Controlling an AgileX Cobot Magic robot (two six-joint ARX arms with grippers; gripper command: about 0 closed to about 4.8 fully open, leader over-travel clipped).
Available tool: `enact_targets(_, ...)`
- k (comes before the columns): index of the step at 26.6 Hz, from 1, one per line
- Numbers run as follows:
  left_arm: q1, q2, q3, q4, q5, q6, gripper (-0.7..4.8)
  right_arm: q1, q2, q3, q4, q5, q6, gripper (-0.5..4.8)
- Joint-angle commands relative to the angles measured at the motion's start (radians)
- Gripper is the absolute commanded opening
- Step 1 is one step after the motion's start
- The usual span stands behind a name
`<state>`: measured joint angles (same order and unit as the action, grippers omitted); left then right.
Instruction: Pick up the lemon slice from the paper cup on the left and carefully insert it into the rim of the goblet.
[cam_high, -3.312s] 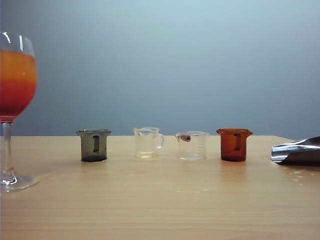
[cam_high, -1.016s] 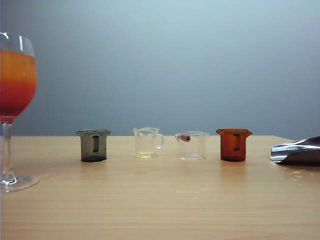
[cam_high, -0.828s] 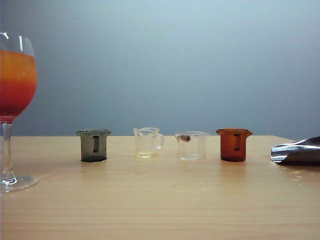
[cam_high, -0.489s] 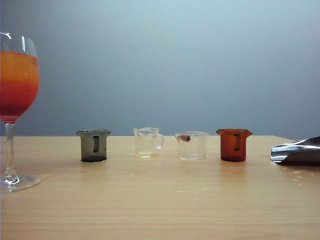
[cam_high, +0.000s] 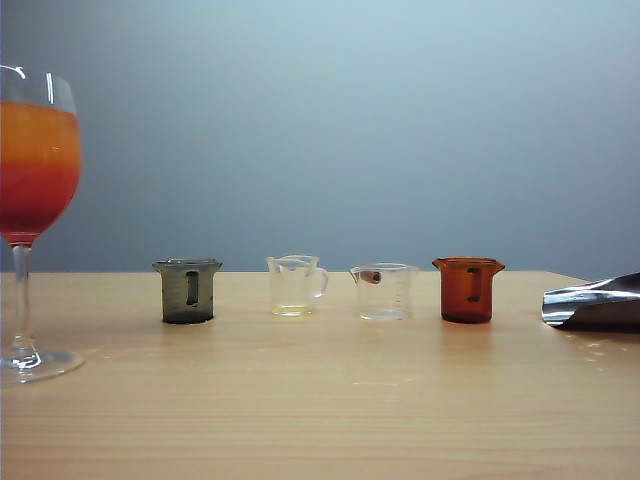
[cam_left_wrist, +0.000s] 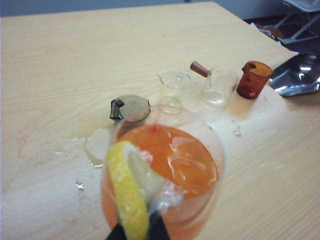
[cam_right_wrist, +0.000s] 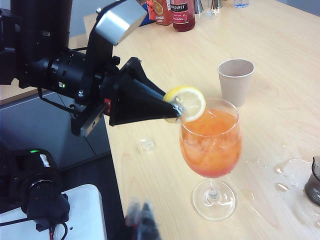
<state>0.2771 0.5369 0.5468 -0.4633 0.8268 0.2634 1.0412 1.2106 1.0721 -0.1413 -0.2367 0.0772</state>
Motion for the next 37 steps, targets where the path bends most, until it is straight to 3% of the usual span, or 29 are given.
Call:
enact_targets(1,-0.001,-0.002,0.003,0.056,0.007,-0.062,-0.06,0.001,-0.003,0.003,0.011,-0.001,-0.003,-0.07)
enact_targets(14,-0.001,-0.001,0.003,0.052,-0.004,-0.120,-0.06,0.000,-0.003,0.003,0.011,-0.001,-0.003,-0.07)
enact_targets(27,-0.002,-0.002,0.010,0.023,-0.015,-0.121,-0.05,0.000,0.006,0.002,0.010,-0.001,-0.003,-0.07)
enact_targets(37,-0.006,-0.001,0.053,-0.006,-0.040,-0.114,0.26,0.000,0.006,0.002,0.013,0.003,-0.003,-0.07)
